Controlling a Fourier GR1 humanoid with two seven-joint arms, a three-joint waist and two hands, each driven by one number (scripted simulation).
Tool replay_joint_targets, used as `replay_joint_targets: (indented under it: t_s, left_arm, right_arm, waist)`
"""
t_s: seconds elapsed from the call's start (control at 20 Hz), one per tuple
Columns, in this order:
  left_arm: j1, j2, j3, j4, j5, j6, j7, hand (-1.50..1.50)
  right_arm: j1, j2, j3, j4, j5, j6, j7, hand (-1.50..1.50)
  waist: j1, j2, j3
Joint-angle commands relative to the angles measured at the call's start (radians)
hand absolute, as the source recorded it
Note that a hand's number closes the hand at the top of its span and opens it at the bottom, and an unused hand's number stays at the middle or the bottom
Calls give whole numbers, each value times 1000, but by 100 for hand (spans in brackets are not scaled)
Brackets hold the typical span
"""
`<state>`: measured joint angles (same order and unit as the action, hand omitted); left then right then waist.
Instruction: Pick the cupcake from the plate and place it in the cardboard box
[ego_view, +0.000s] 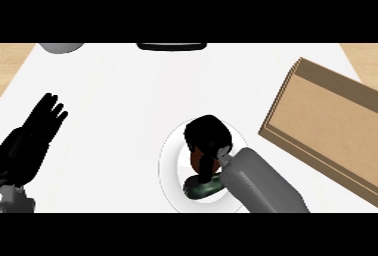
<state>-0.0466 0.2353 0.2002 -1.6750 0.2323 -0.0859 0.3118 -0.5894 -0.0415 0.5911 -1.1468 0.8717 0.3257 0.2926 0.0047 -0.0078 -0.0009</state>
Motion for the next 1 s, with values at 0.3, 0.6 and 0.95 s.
replay_joint_targets:
  t_s: [0.3, 0.6, 0.95]
  left_arm:
    - [41, -25, 6, -8, -9, 13, -17, 0]
    - [31, -8, 16, -10, -2, -8, -7, 0]
    - [30, -27, 19, 35, -14, -6, -45, 0]
  right_arm:
    - [467, -428, 6, -542, 16, -12, -93, 150]
    - [624, -523, -59, -890, 22, -25, -59, 150]
    - [671, -537, -173, -1249, -22, 9, 8, 150]
  waist:
    - [-30, 1, 1]
    - [-28, 1, 1]
    - [-28, 3, 0]
